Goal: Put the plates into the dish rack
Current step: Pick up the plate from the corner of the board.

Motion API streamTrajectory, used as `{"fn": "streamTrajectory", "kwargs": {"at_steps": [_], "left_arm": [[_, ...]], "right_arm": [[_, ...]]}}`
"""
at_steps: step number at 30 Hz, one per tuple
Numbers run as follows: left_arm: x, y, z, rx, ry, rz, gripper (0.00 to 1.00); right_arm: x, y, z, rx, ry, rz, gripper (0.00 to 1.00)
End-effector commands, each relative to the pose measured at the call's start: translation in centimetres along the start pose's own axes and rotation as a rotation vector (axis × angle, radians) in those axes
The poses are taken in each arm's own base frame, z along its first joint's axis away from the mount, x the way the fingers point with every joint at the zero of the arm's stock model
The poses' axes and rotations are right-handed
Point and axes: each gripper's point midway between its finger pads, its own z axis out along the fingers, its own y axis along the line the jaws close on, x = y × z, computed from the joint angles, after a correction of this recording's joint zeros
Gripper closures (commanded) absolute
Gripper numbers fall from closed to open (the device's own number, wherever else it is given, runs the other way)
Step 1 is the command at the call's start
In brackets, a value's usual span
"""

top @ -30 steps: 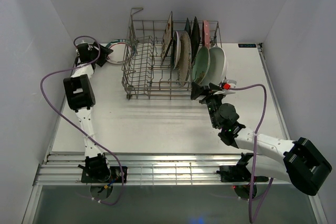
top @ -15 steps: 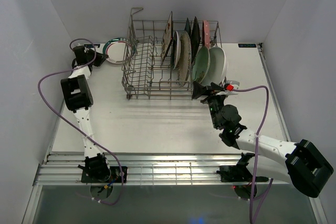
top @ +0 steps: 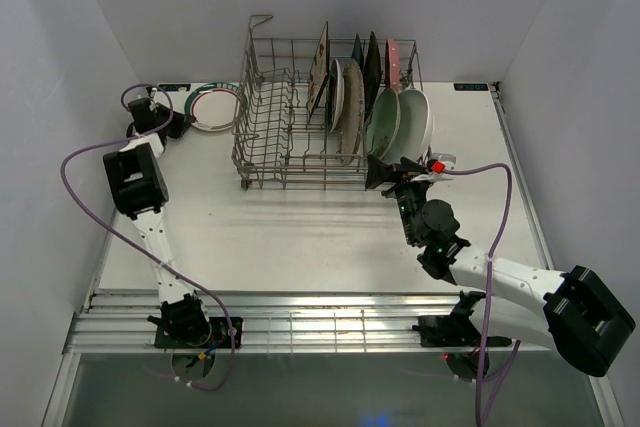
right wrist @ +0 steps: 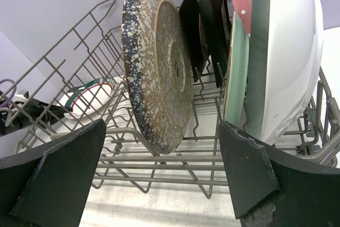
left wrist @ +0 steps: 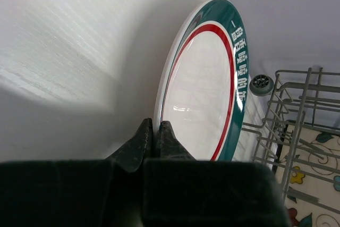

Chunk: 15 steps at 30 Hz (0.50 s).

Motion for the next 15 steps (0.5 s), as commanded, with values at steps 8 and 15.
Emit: {"fn": "streamTrajectory", "kwargs": {"at_steps": [8,15], "left_arm": [[-6.8,-7.8,-6.7,0.021,-0.238,0.302,1.00],[-8.8,-9.4,-10.7,-0.043,-0.351,0.422,1.00]], "right_arm": [[-2.3,0.9,-0.2,-0.034,-0.069,0.074,0.08],[-1.9,1.7,0.1,-0.064,-0.045,0.069,0.09]]}}
